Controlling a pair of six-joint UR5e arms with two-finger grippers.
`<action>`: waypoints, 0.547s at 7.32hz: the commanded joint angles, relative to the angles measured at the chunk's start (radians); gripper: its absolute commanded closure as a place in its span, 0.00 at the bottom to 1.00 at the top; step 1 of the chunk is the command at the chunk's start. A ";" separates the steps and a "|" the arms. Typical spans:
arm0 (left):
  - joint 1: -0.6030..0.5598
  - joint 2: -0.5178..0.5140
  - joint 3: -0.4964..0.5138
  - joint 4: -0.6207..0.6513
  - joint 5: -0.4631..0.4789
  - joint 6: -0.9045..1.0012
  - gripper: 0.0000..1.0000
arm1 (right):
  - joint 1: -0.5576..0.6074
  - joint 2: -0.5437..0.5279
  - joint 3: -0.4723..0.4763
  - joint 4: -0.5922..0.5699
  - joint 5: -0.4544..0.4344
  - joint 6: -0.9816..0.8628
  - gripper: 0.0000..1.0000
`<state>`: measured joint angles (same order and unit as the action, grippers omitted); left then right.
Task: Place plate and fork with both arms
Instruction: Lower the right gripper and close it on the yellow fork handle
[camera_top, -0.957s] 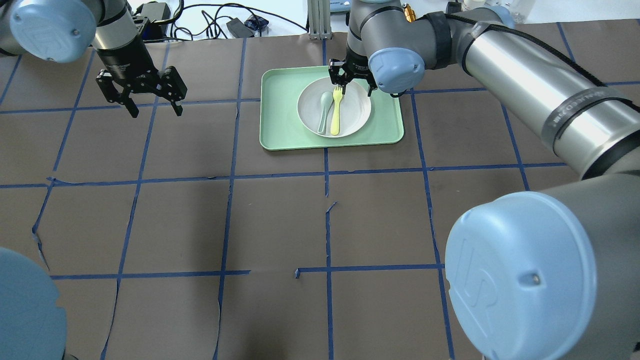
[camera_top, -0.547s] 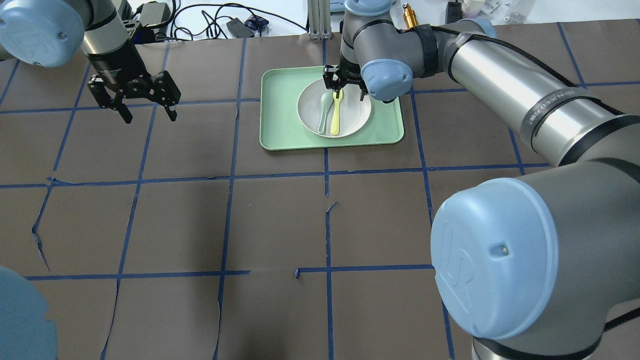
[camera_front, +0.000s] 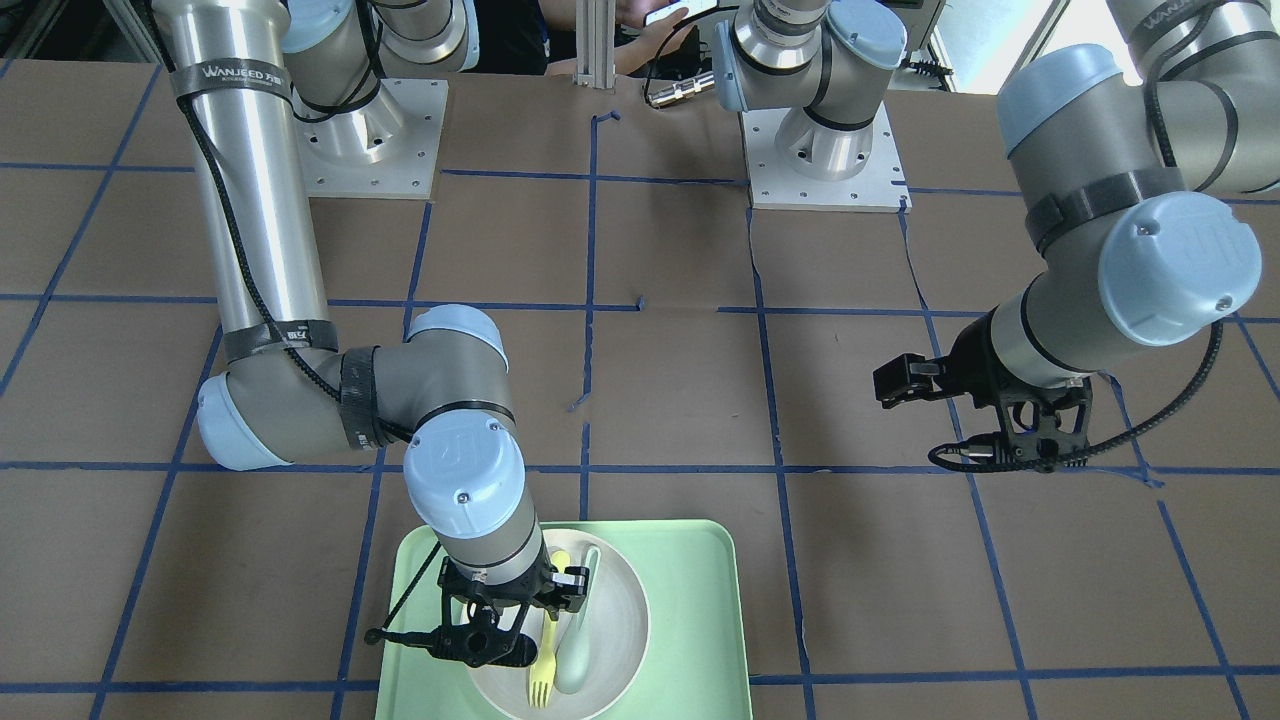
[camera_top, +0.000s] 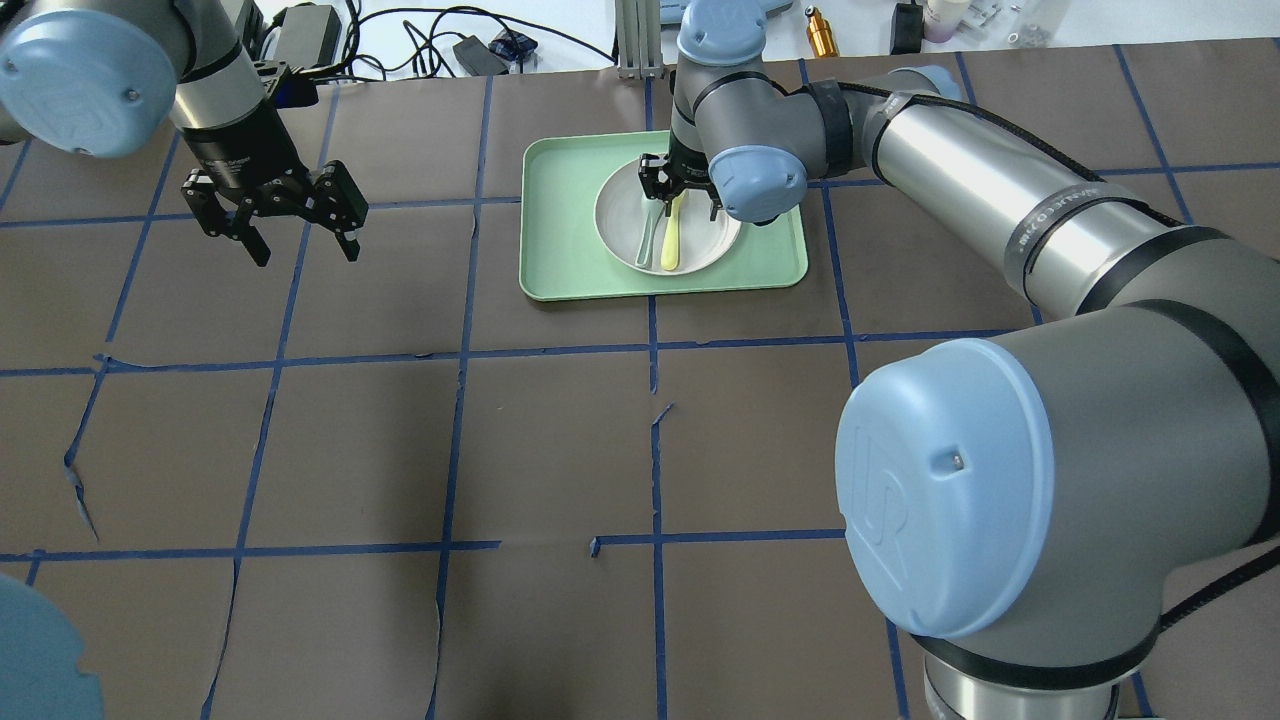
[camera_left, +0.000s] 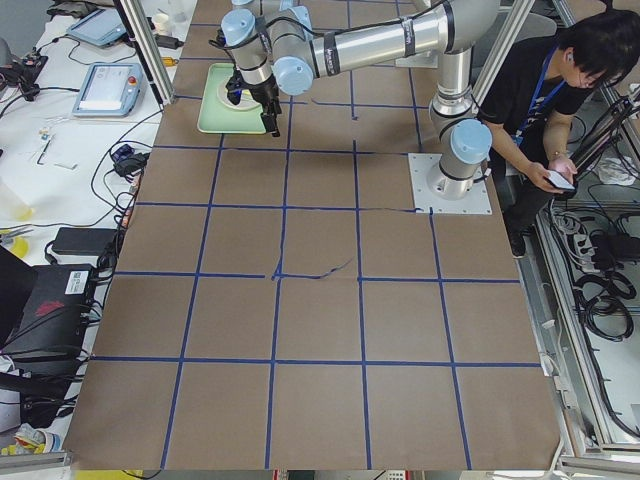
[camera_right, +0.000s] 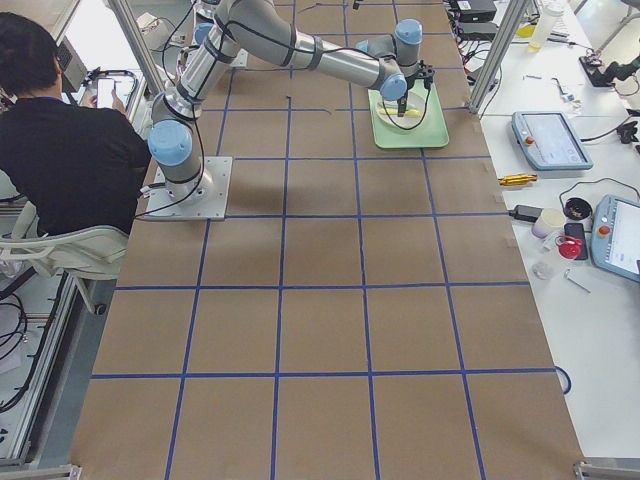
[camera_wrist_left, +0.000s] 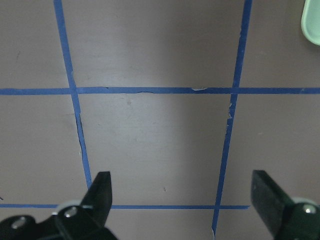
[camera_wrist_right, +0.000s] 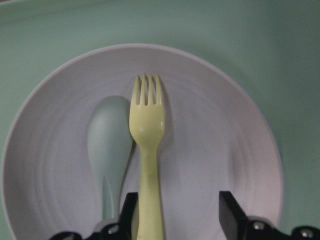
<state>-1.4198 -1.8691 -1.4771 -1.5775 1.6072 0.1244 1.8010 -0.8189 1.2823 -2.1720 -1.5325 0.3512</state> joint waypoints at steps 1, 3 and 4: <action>0.004 0.001 -0.005 0.001 0.002 0.001 0.00 | 0.006 0.017 0.000 -0.002 0.000 -0.001 0.37; 0.008 0.001 -0.005 0.001 0.003 0.001 0.00 | 0.011 0.021 -0.001 -0.002 0.011 -0.003 0.37; 0.010 0.001 -0.005 0.001 0.003 0.001 0.00 | 0.011 0.027 -0.001 -0.002 0.011 -0.006 0.37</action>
<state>-1.4123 -1.8688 -1.4817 -1.5769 1.6100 0.1257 1.8106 -0.7983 1.2811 -2.1736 -1.5255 0.3482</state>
